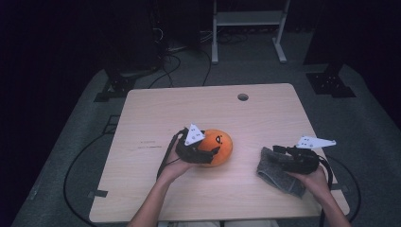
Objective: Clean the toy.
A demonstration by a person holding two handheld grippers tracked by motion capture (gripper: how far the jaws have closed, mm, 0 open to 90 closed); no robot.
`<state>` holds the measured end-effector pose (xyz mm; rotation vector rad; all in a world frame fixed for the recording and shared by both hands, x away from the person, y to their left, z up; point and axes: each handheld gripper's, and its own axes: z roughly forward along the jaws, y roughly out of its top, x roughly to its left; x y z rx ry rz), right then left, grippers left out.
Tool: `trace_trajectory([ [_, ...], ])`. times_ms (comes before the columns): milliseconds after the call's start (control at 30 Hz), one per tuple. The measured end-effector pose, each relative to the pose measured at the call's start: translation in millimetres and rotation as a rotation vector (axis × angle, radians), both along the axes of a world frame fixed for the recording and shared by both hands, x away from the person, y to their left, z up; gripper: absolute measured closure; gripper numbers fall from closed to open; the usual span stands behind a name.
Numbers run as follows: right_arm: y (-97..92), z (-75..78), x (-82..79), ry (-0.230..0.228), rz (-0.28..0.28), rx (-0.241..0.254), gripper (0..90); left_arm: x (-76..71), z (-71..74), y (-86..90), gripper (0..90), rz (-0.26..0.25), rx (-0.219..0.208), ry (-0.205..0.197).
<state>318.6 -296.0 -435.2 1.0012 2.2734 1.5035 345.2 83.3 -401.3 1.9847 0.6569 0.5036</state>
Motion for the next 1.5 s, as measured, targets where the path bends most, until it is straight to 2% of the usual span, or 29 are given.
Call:
trace_trajectory([
  [33,1.0,-0.2,-0.1,-0.003,0.0,-0.006,44.5,-1.7,0.4,2.9,18.3,0.003,-0.012,0.001],
  [233,4.7,-1.0,-0.2,0.003,0.003,-0.018,43.1,-11.1,-0.5,21.3,15.9,0.015,-0.013,0.005],
  [367,5.6,-3.0,-0.3,0.01,0.005,-0.024,42.5,-18.4,-0.7,31.9,14.5,0.026,-0.04,0.017],
  [433,6.3,-3.5,0.1,0.015,0.006,-0.03,41.7,-23.3,-0.3,34.7,13.3,0.003,-0.078,0.04],
  [500,6.8,-4.3,0.1,0.01,0.006,-0.033,41.7,-26.0,0.2,35.2,13.3,-0.013,-0.087,0.04],
  [600,7.1,-5.1,-0.2,0.019,0.005,-0.033,41.7,-33.7,1.4,36.5,13.2,-0.029,-0.085,0.026],
  [833,6.3,-5.6,-1.9,0.018,0.007,-0.037,41.2,-40.2,-1.6,40.2,12.1,-0.023,-0.075,0.015],
  [1033,5.1,-5.5,-4.2,0.018,0.008,-0.032,41.3,-44.7,-10.1,48.5,11.7,-0.008,-0.083,0.025],
  [1167,3.8,-5.2,-5.1,0.013,0.007,-0.031,41.2,-50.3,-19.6,58.8,11.7,0.012,-0.072,0.026],
  [1333,6.0,-7.6,-4.5,0.023,0.011,-0.039,41.3,-59.3,-29.5,76.6,11.4,0.029,-0.105,0.035],
  [1433,8.7,-8.7,-5.5,0.023,0.016,-0.041,41.2,-61.0,-33.8,80.6,11.3,0.031,-0.101,0.037],
  [1500,10.1,-9.1,-6.5,0.02,0.02,-0.047,41.0,-61.3,-42.8,85.5,11.3,0.035,-0.084,0.052],
])
